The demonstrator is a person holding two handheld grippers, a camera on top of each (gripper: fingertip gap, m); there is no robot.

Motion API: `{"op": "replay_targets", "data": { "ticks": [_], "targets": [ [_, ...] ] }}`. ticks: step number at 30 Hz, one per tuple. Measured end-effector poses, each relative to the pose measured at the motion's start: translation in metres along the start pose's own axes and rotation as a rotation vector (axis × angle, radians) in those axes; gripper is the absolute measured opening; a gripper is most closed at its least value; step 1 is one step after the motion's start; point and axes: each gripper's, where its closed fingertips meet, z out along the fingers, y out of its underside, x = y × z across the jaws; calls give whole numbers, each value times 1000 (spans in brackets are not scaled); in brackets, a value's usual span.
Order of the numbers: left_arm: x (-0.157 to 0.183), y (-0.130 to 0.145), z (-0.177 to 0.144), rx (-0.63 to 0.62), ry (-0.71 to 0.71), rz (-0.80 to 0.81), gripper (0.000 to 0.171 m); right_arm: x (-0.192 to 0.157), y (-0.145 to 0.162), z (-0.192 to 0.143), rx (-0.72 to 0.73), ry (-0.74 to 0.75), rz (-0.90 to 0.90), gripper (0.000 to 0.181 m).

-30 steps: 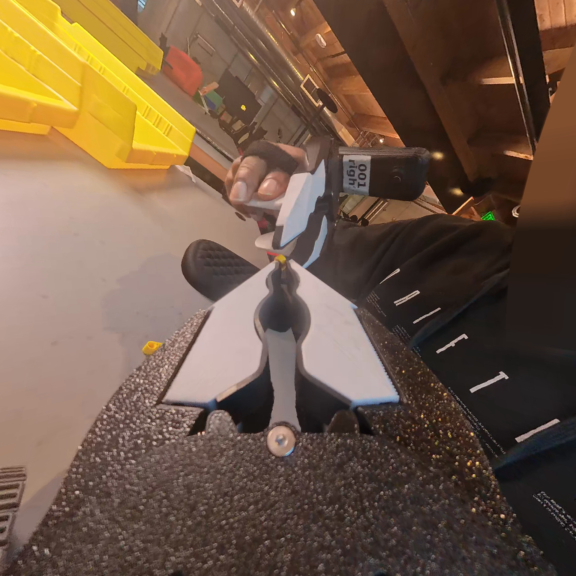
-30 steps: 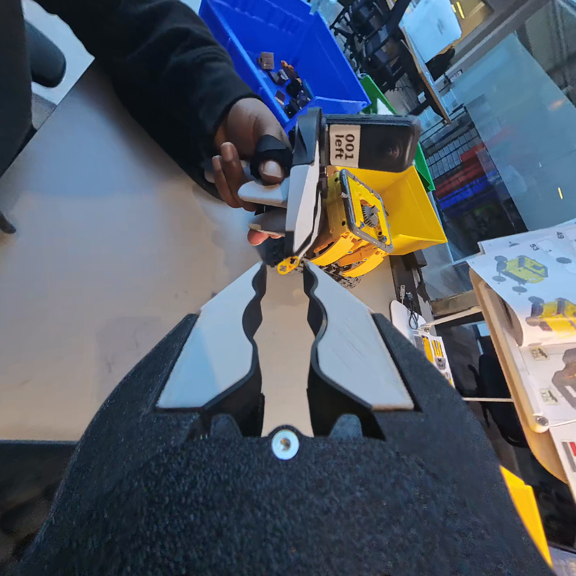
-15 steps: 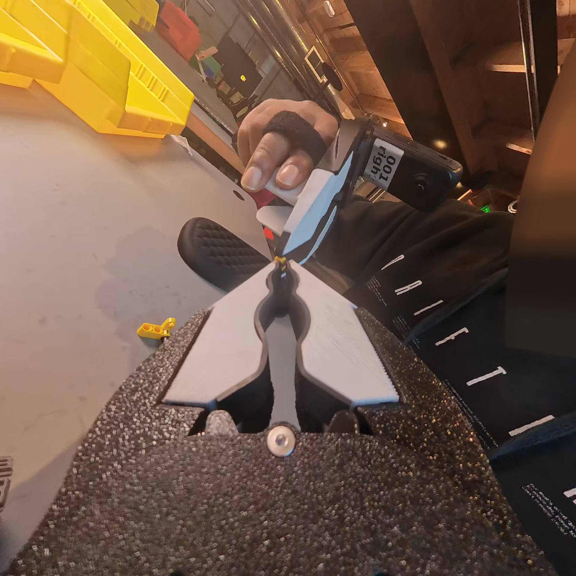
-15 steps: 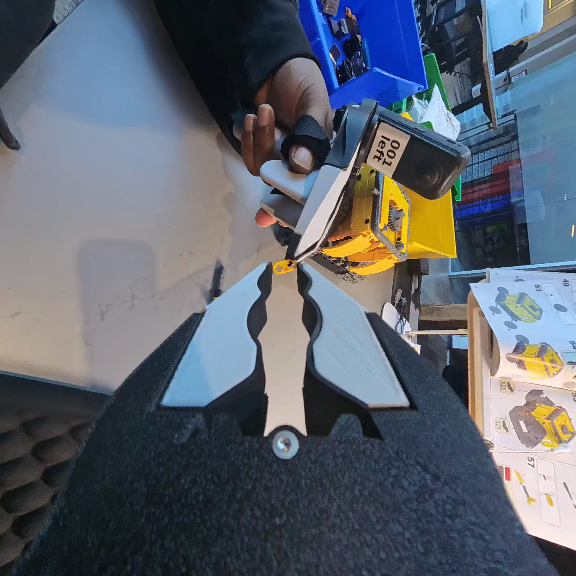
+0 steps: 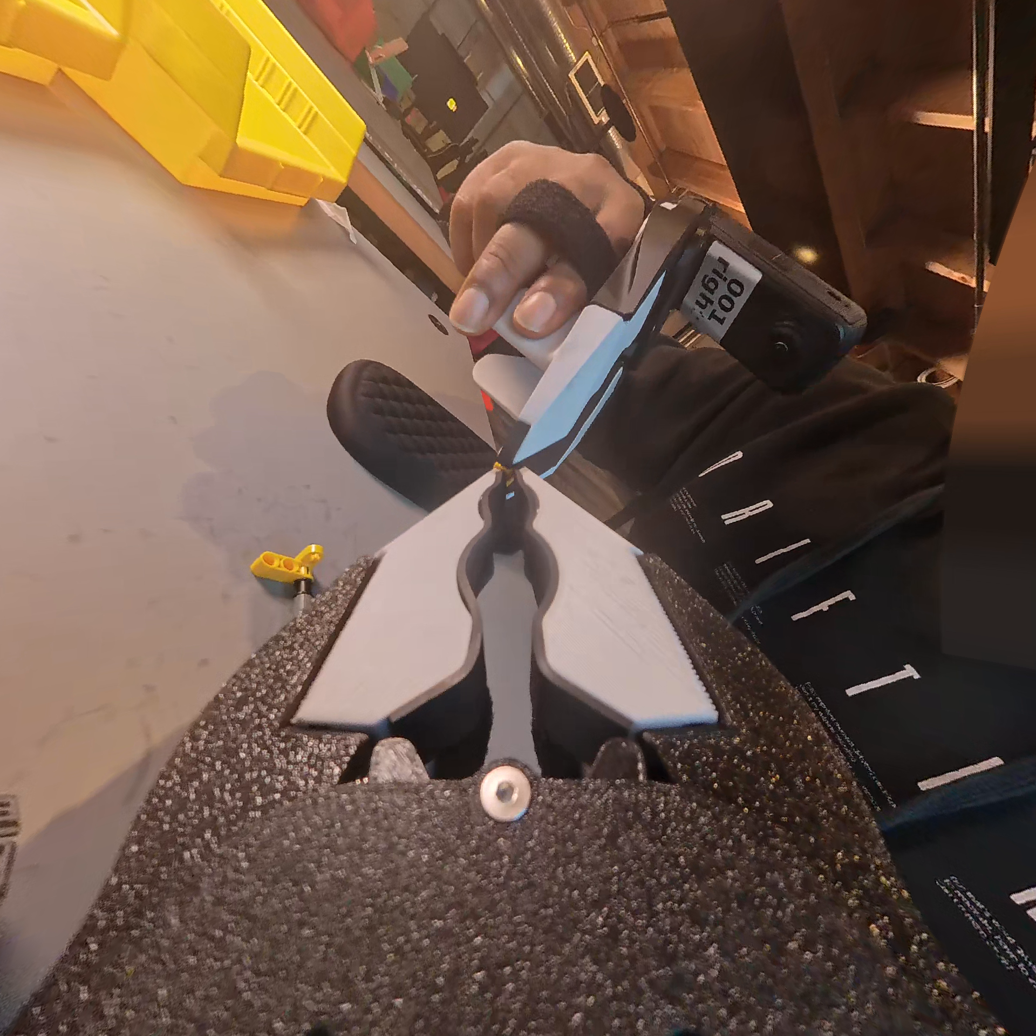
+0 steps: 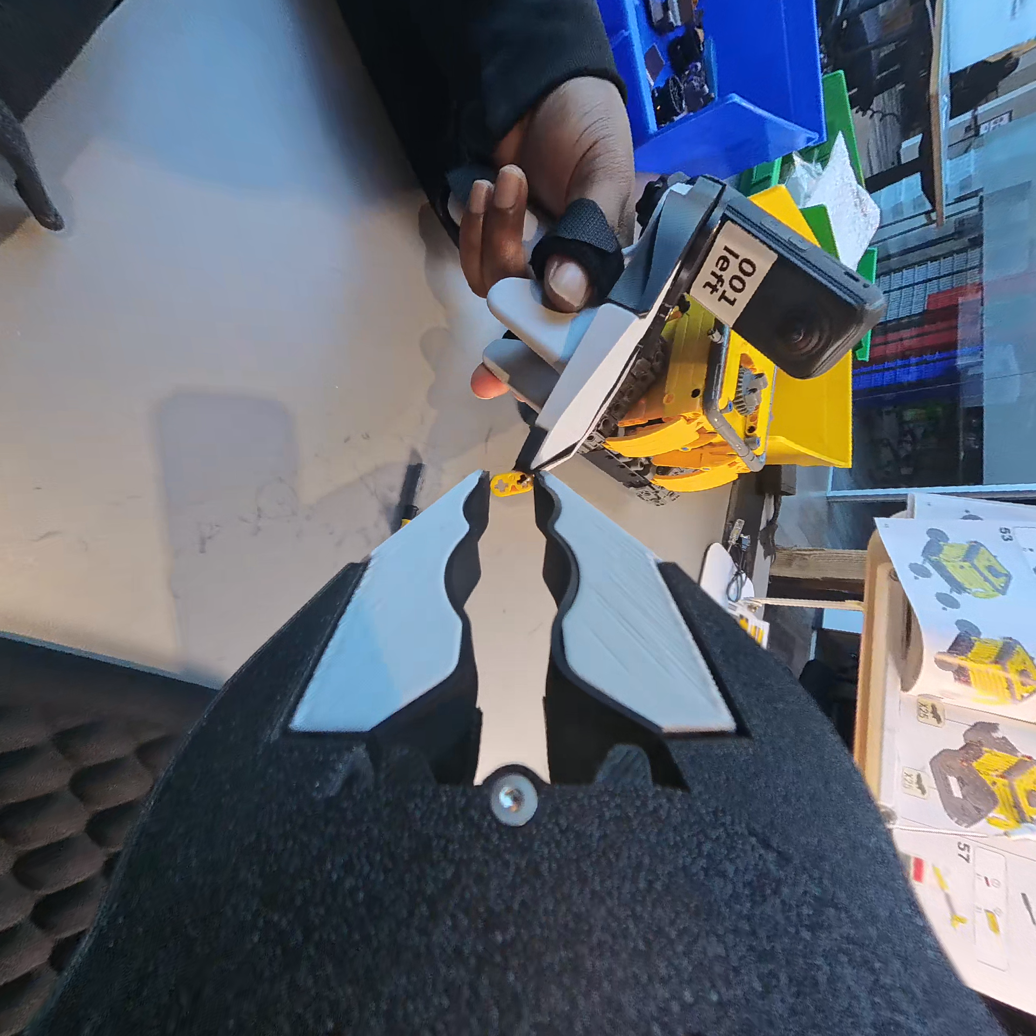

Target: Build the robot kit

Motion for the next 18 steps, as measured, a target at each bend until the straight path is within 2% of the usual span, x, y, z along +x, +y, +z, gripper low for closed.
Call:
{"op": "replay_targets", "data": {
  "ticks": [3, 6, 9, 11, 18],
  "targets": [
    [-4, -3, -1, 19, -27, 12, 2, 3, 4, 1, 24, 8, 90, 15],
    [-20, -3, -5, -15, -187, 146, 10, 4, 22, 2, 53, -6, 266, 15],
    [-44, 13, -8, -168, -390, 292, 15, 2, 42, 0, 106, -29, 485, 15],
    [-52, 26, -4, -257, -449, 332, 15, 1, 51, -1, 142, -44, 604, 15],
    [-92, 55, -4, -541, -736, 496, 14, -7, 55, -5, 261, -107, 862, 15]
  ]
}}
